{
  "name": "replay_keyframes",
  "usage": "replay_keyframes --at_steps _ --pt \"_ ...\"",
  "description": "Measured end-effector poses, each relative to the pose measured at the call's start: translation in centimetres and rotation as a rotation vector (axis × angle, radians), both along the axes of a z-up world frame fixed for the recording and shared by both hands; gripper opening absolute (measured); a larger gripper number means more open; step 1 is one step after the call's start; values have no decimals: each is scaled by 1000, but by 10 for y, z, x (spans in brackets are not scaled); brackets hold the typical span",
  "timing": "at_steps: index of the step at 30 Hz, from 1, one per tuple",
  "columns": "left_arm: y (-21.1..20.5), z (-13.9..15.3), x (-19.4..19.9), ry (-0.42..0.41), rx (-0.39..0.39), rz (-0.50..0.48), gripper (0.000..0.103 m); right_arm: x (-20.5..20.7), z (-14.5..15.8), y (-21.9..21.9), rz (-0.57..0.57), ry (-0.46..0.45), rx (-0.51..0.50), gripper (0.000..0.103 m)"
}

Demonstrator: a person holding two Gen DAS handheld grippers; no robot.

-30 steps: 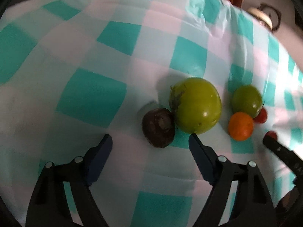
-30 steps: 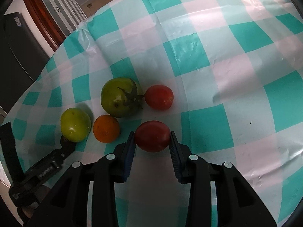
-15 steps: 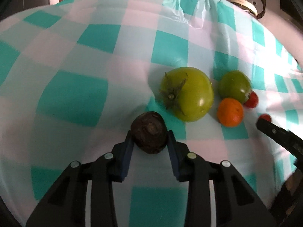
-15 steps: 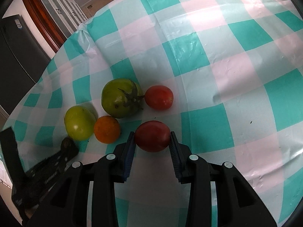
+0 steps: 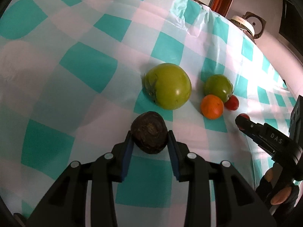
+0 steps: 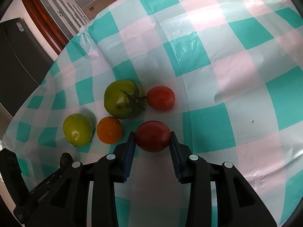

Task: Organize fruits
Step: 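Carry the red tomato and the dark fruit in both grippers to the bin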

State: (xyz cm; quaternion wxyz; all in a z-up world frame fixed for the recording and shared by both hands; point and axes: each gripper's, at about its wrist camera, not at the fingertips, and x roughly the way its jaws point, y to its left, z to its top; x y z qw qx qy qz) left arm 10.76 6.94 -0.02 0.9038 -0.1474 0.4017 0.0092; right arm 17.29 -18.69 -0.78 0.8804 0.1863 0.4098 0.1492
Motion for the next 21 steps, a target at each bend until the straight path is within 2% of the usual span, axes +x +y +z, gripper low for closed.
replay_keyframes --at_steps 5,16,18,21 --pt "5 0 1 -11 -26 8 36 0 1 -2 6 -7 19 36" --pt "4 8 -3 -40 -17 22 36 -6 5 -14 -95 -24 36 36" --pt "-2 12 -16 -54 12 6 36 -18 5 -16 -120 -4 36 36" --pt "-16 19 -47 -91 57 -41 36 -56 11 -18 -148 -40 22 36"
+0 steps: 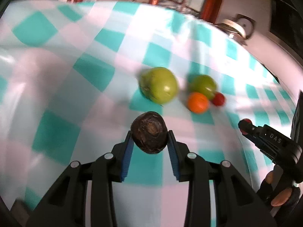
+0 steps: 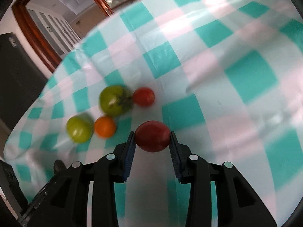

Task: Organize fruits
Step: 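Carry the red tomato and the dark fruit in both grippers to the bin, then lower both held fruits over the bin and open the grippers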

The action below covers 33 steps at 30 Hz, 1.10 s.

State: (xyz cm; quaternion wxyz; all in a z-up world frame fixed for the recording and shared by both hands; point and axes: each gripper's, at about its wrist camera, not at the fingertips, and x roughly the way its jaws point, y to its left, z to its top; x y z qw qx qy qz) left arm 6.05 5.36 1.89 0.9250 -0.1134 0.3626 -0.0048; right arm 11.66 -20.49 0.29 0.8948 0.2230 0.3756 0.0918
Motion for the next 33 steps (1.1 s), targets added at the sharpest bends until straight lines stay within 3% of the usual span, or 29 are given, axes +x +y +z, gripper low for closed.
replay_keyframes --at_steps 7,16,23,33 --pt "-37 14 -71 -80 49 -131 36 -109 7 -6 -41 -53 14 36" --pt "-85 17 -139 -83 58 -285 36 -220 16 -38 -65 -105 -15 36" --pt "-147 22 -187 -121 151 -445 36 -295 22 -80 -116 -137 -75 36" --pt "-224 11 -235 -130 276 -651 36 -384 5 -146 -251 -127 -123 36"
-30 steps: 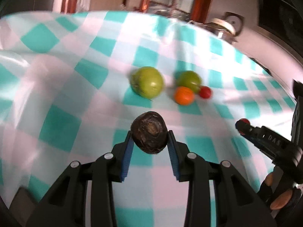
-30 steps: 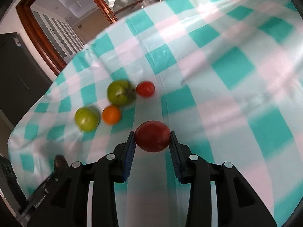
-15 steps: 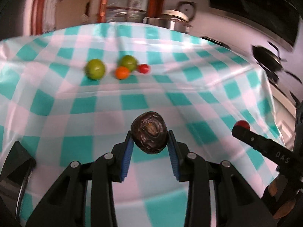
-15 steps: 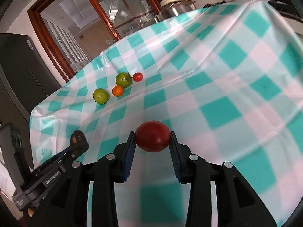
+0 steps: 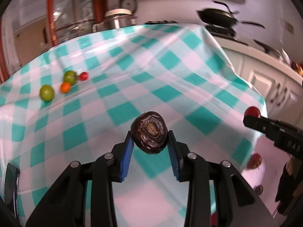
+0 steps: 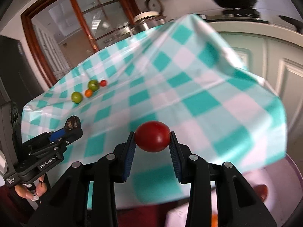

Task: Organize fruits
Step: 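Lower both held fruits over the bin and open the grippers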

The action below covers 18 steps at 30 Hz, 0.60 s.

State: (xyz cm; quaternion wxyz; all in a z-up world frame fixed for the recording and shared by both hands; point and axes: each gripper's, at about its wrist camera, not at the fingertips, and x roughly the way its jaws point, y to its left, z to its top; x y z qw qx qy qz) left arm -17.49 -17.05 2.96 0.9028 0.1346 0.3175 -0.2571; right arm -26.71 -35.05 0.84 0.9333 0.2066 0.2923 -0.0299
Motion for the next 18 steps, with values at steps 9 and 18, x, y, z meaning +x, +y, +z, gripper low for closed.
replay_keyframes --at_steps 9,18 --pt "-61 -13 -51 -39 108 -200 36 -66 -17 -52 -143 -5 3 36" --pt "-112 -28 -115 -109 202 -438 36 -98 -48 -88 -247 52 34 36"
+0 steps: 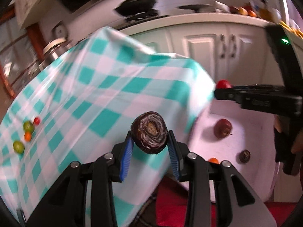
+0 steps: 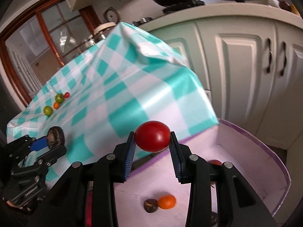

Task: Organize fruits
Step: 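Lower both held fruits over the bin and open the grippers, then move both open grippers back over the remaining fruits on the cloth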

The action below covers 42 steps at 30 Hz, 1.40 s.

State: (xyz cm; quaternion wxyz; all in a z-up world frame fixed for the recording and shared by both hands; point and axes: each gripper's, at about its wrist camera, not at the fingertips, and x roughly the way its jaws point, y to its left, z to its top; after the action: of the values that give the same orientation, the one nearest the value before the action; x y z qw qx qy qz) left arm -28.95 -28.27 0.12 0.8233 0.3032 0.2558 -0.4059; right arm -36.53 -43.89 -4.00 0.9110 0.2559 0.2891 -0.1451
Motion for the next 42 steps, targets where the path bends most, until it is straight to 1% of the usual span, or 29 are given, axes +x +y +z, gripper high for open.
replay_keyframes --at_steps 5,9,11,13,14,16,19,22,24,26,28,31,34,37,38,39,40,42 --pt "-33 -17 -30 -4 68 -135 36 -9 -20 -9 -35 89 -19 36" --pt "-55 -40 -46 40 127 -211 36 -19 -35 -15 -55 150 -26 36" --pt "-62 -52 -51 60 160 -235 36 -22 -44 -17 -63 200 -41 36" --pt "-69 -64 -54 85 196 -258 36 -23 -56 -20 -62 271 -53 36" --pt "-74 -72 -54 104 221 -268 36 -24 -64 -22 -67 314 -57 36" --pt "-81 -86 -54 134 262 -283 36 -24 -75 -24 -74 368 -56 36" --pt "-94 -112 -50 217 345 -299 36 -24 -94 -26 -72 443 -44 36" --pt "-102 -139 -48 339 432 -327 36 -24 -113 -25 -49 540 -40 36" --pt "-106 -158 -51 415 501 -362 36 -23 -126 -23 -14 603 -23 36" --pt "-109 -173 -55 443 550 -388 36 -22 -141 -21 14 669 -4 36" --pt "-111 -186 -57 470 592 -402 36 -21 -149 -22 20 709 0 36" --pt "-110 -203 -59 484 648 -411 36 -17 -151 -23 26 722 9 37" --pt "-108 -211 -56 502 665 -399 37 -11 -160 -23 36 776 18 37" --pt "-107 -212 -51 501 654 -391 37 -10 -159 -22 38 776 23 38" --pt "-106 -212 -51 502 647 -394 43 -10 -160 -23 31 785 27 42" --pt "-105 -210 -51 505 639 -397 46 -11 -160 -24 20 786 32 47" --pt "-104 -208 -50 503 629 -400 49 -12 -159 -25 18 782 33 49" --pt "-101 -201 -48 490 597 -403 50 -14 -158 -25 17 775 37 52"
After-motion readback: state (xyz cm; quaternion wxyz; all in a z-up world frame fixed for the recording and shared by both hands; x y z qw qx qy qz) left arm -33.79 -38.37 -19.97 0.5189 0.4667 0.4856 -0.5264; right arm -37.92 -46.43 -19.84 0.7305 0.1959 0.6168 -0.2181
